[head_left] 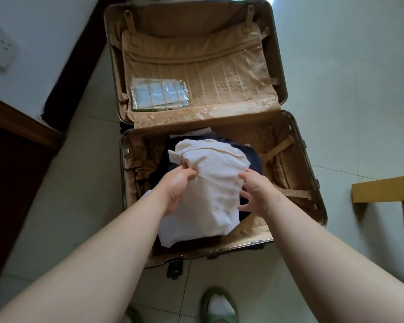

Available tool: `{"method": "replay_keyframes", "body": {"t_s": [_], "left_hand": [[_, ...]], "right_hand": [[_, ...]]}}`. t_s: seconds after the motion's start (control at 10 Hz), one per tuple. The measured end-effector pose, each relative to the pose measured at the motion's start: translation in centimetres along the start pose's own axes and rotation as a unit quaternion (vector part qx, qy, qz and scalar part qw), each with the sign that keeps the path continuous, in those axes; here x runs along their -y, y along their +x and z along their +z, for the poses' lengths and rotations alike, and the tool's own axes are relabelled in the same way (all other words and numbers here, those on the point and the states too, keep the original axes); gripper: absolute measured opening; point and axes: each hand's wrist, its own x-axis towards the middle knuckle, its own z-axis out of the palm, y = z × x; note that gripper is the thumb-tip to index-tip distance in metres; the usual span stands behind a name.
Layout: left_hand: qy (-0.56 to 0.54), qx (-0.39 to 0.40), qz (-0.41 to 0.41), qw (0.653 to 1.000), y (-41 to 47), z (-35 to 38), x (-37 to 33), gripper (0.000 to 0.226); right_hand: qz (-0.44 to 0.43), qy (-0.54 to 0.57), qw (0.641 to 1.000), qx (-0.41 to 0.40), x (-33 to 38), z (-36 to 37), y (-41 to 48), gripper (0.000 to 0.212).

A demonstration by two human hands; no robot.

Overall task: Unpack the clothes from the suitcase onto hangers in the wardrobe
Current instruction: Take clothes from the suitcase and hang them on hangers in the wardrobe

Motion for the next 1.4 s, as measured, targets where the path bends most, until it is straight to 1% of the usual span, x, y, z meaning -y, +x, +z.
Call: {"method": "replay_keyframes", "body": {"t_s": [0.1, 0.2, 0.3, 0.4, 0.5, 0.6, 0.7, 0.8, 0.9, 1.0, 1.1, 1.2, 1.3, 1.4], "left_hand": [[-0.06, -0.007, -0.009, 0.998, -4.1, -0.7, -2.5, 0.039], [-0.072, 0.03, -0.002, 0.997, -8.1, -1.7, -5.5, 0.044], [-0.053, 0.081, 0.003, 0.995, -11.8, -2.6, -8.4, 0.036], [0.036, 0.118, 0.008, 0.992, -16.1, -3.0, -11.4, 0.034], [0.085, 0.118, 0.008, 0.989, -19.9, -3.8, -14.3, 0.028], [0.115, 0.1, 0.02, 0.988, -23.4, -5.3, -17.3, 0.024], [0.159, 0.093, 0.036, 0.982, -27.3, -7.0, -20.6, 0.039], [0.157, 0.1, 0.083, 0.979, -31.2, -8.7, -23.6, 0.043], [0.113, 0.04, 0.126, 0.985, -36.1, -10.5, -26.8, 0.024], [0.061, -0.043, 0.19, 0.979, -40.6, -12.3, -29.7, 0.033], [-0.002, -0.065, 0.257, 0.964, -44.8, -13.2, -32.3, 0.048], [-0.024, -0.071, 0.306, 0.949, -49.7, -13.4, -35.0, 0.052], [-0.015, -0.1, 0.347, 0.933, -53.3, -13.8, -37.3, 0.045], [-0.008, -0.141, 0.371, 0.918, -57.0, -14.4, -39.2, 0.007]], "right_hand": [[0.053, 0.022, 0.998, 0.036, 1.9, 0.2, -4.0, 0.05], [0.085, 0.045, 0.99, 0.106, 4.1, 1.0, -8.0, 0.059], [0.079, 0.086, 0.977, 0.18, 6.6, 1.8, -12.0, 0.066], [0.031, 0.1, 0.974, 0.201, 9.4, 2.8, -16.2, 0.047], [-0.03, 0.025, 0.984, 0.173, 11.6, 3.2, -19.8, 0.032], [-0.053, 0.018, 0.981, 0.187, 14.1, 4.2, -23.6, 0.03], [-0.096, -0.055, 0.974, 0.196, 18.0, 6.0, -28.9, 0.031], [-0.132, -0.091, 0.959, 0.235, 19.2, 6.2, -32.3, 0.027], [-0.175, -0.038, 0.944, 0.276, 22.2, 6.8, -38.0, 0.028], [-0.215, -0.042, 0.928, 0.3, 24.9, 7.5, -43.0, 0.029], [-0.236, -0.043, 0.914, 0.327, 27.4, 8.2, -47.9, 0.026], [-0.265, -0.032, 0.903, 0.337, 29.0, 9.0, -52.2, 0.034], [-0.278, -0.029, 0.895, 0.348, 30.3, 9.9, -56.4, 0.038], [-0.285, -0.027, 0.888, 0.361, 31.1, 10.4, -60.4, 0.035]]}}
